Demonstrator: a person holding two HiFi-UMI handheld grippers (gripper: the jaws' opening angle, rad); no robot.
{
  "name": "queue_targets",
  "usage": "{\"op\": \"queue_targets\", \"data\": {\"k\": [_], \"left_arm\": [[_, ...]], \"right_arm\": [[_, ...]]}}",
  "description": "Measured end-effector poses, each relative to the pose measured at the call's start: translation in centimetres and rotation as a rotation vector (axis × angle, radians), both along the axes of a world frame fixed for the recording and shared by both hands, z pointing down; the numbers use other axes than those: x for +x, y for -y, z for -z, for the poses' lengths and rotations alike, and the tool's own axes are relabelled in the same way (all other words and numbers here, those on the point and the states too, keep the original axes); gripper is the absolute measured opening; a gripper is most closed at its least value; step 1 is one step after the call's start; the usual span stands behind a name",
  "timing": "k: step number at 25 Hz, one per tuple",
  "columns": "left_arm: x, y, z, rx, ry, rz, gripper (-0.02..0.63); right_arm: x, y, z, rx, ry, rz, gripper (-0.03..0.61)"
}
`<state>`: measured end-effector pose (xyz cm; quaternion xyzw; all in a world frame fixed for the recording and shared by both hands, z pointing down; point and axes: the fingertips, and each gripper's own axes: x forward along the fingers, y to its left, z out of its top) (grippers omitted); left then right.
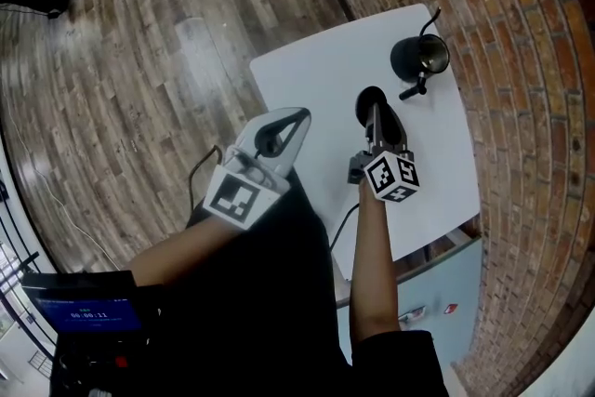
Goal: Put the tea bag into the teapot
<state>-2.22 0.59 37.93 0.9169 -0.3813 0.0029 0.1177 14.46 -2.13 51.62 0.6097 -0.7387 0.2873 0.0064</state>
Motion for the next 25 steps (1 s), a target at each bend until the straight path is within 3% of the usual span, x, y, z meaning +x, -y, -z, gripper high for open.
{"op": "queue_targets", "data": {"k": [4, 9, 15, 25], "left_arm": [[-0.2, 0.8, -0.2, -0.009, 0.007, 0.016, 0.0], [-3.3, 3.2, -0.8, -0.018, 0.004, 0.036, 0.0], [-3.8, 3.2, -0.8, -0.017, -0.002, 0.044, 0.0], [-5.1, 3.4, -1.6, -0.041, 0.009, 0.071, 0.0]], "right_arm": [[-0.7, -0.2, -0.1, 0.007, 0.048, -0.007, 0.083], [-3.8, 1.3, -1.5, -0.02, 0.109, -0.011, 0.083], [-4.7, 1.4, -3.4, -0.057, 0.241, 0.005, 0.083], [-5.6, 1.7, -6.1, -0.109, 0.337, 0.021, 0.083]]}}
